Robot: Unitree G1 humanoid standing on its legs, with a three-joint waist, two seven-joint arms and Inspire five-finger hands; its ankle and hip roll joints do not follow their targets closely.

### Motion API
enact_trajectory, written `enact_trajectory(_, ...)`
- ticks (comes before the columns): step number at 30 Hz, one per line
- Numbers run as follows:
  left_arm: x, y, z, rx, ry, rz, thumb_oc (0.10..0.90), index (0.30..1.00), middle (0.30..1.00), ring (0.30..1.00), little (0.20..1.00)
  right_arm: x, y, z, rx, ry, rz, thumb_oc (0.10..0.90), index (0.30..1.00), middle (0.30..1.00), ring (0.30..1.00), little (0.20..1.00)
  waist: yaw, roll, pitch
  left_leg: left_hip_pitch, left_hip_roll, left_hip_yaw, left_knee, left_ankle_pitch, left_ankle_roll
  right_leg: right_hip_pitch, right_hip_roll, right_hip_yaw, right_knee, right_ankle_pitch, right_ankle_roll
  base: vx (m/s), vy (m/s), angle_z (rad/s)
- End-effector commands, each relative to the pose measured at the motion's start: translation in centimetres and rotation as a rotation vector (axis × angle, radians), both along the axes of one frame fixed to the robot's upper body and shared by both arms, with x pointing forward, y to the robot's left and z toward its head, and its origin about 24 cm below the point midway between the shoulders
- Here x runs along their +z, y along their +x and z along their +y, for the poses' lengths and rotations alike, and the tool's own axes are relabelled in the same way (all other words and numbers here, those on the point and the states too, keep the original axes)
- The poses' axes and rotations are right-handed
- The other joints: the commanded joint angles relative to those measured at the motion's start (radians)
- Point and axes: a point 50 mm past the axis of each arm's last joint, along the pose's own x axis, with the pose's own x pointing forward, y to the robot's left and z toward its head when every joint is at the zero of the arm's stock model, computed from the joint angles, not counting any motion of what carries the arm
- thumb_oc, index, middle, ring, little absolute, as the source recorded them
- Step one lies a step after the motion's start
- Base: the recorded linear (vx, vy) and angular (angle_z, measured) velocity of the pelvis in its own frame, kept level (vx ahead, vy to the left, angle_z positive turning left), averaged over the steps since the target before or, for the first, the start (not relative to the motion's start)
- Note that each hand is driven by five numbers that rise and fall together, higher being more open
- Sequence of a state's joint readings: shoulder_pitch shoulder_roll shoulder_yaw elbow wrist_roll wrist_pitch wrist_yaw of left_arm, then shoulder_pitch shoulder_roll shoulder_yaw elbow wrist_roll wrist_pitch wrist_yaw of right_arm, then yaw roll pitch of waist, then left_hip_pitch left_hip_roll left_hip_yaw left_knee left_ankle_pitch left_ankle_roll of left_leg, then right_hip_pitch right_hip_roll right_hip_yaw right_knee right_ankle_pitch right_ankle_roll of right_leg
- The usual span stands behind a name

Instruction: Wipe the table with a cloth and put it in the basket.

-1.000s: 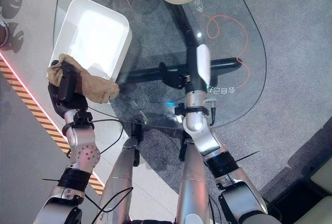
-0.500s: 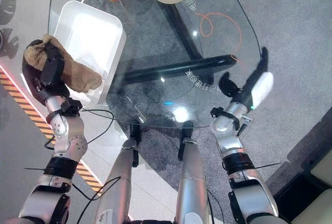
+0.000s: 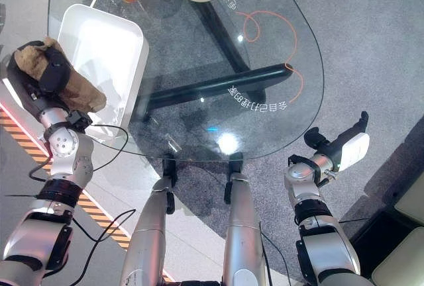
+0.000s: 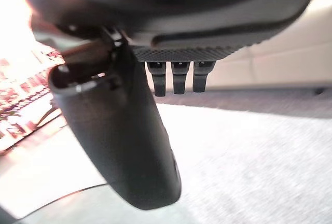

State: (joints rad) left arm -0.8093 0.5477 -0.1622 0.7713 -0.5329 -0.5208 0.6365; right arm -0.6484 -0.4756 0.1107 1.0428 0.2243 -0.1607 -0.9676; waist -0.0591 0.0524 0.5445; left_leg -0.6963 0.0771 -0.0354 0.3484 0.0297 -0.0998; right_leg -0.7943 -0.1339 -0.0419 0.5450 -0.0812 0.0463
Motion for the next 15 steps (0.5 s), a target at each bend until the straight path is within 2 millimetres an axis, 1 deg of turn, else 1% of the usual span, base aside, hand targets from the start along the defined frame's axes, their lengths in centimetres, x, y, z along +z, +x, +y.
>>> enact_trajectory(1, 7.5, -1.4, 2.3, 0.125, 0.116, -0.231, 0.100, 0.300, 0.300, 0.300, 0.200, 1.1, -1.2, -3.1, -0.051, -0.068, -0.029, 0.800, 0.900, 0.900, 0.900, 0.900, 0.000, -0.021, -0.024, -0.025, -0.055, 0.080, 0.099, -0.089, 0.085, 0.046, 0.068, -0.027, -0.066, 0.010, -0.034, -0.02, -0.009, -0.07)
enact_trajectory(4, 7.7, -1.0, 2.7, 0.151, 0.132, -0.185, 0.100, 0.300, 0.300, 0.300, 0.200, 0.2, -1.5, -3.4, -0.049, -0.052, 0.034, 0.800, 0.900, 0.900, 0.900, 0.900, -0.002, -0.021, -0.024, -0.027, -0.052, 0.081, 0.099, -0.090, 0.084, 0.043, 0.070, -0.027, -0.067, 0.009, -0.034, -0.01, -0.005, -0.04)
enact_trajectory(7, 7.7, -0.3, 3.1, 0.184, 0.175, -0.092, 0.100, 0.300, 0.300, 0.300, 0.200, -1.3, -2.1, -3.7, -0.031, -0.034, 0.130, 0.800, 0.900, 0.900, 0.900, 0.900, -0.007, -0.020, -0.024, -0.023, -0.050, 0.084, 0.093, -0.089, 0.084, 0.047, 0.073, -0.024, -0.072, 0.009, -0.035, 0.00, 0.000, 0.00)
enact_trajectory(13, 7.7, 0.4, 3.8, 0.207, 0.210, 0.027, 0.100, 0.300, 0.300, 0.300, 0.200, -2.5, -2.4, -3.8, -0.005, -0.013, 0.224, 0.800, 0.900, 0.900, 0.900, 0.900, -0.015, -0.019, -0.024, -0.024, -0.045, 0.090, 0.090, -0.088, 0.083, 0.042, 0.075, -0.022, -0.072, 0.007, -0.036, 0.00, 0.000, 0.00)
enact_trajectory(15, 7.4, 0.7, 4.4, 0.232, 0.225, 0.101, 0.100, 0.300, 0.300, 0.300, 0.200, -3.4, -2.6, -3.7, 0.038, 0.010, 0.290, 0.800, 0.900, 0.900, 0.900, 0.900, -0.020, -0.018, -0.024, -0.024, -0.044, 0.093, 0.087, -0.088, 0.083, 0.040, 0.076, -0.020, -0.074, 0.007, -0.035, 0.00, 0.000, 0.00)
